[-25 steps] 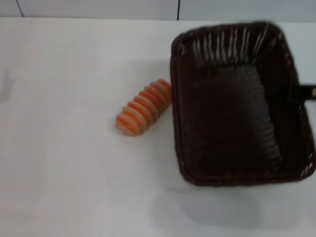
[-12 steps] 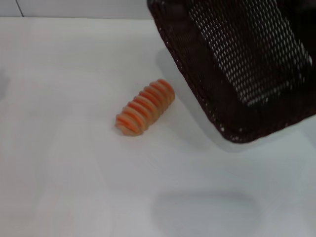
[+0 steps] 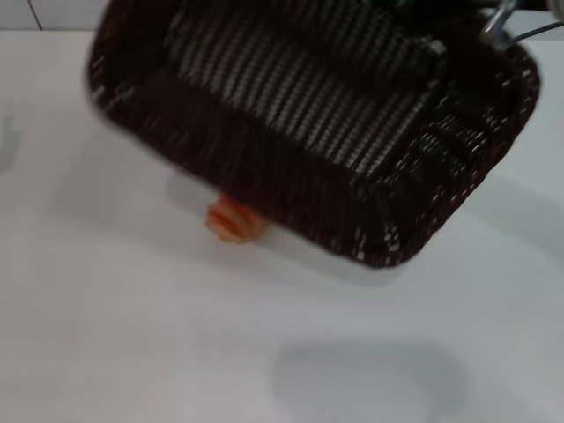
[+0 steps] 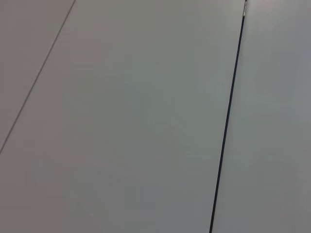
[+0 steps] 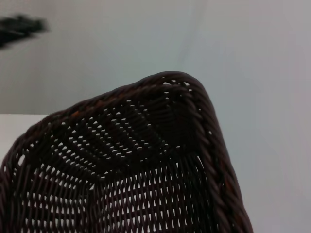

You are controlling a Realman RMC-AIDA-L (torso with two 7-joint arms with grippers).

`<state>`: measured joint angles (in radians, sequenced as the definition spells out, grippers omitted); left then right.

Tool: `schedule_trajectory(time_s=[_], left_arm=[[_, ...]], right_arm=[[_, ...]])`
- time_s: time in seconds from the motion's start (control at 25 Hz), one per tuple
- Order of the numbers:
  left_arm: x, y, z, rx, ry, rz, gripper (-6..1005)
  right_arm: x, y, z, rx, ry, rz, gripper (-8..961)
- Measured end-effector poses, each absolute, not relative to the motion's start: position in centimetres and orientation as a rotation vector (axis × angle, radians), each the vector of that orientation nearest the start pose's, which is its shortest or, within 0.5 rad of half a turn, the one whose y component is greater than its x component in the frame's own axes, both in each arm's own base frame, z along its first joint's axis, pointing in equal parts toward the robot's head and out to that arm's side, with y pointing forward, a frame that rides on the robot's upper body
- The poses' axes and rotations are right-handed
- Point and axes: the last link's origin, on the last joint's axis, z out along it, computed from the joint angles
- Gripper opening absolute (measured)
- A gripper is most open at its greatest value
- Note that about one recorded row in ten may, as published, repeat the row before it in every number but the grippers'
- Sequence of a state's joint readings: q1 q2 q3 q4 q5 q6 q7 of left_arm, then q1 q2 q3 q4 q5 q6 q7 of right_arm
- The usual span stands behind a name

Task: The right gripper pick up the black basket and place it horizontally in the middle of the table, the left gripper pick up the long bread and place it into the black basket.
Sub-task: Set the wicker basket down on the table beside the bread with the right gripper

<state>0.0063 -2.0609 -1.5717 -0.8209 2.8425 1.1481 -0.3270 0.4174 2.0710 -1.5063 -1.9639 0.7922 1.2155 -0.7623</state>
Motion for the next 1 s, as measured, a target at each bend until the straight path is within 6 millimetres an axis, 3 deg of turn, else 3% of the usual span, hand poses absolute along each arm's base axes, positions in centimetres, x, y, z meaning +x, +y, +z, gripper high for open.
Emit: schedule_trajectory(time_s=[0.28, 0.52, 1.0], left_arm=[[-32.1, 29.0, 11.3, -1.129, -0.445, -1.013, 846], [-31.9, 30.3, 11.8, -1.123, -0.438, -0.976, 847], [-30.8, 31.8, 12.2, -1.124, -0.383, -0.959, 847]], right_arm=[[2.3, 30.5, 4.4, -2.738, -0.060, 0.136, 150], [2.3, 29.7, 4.6, -2.898, -0.016, 0.121, 148], [5.0, 29.1, 3.9, -3.055, 0.211, -0.046, 149]])
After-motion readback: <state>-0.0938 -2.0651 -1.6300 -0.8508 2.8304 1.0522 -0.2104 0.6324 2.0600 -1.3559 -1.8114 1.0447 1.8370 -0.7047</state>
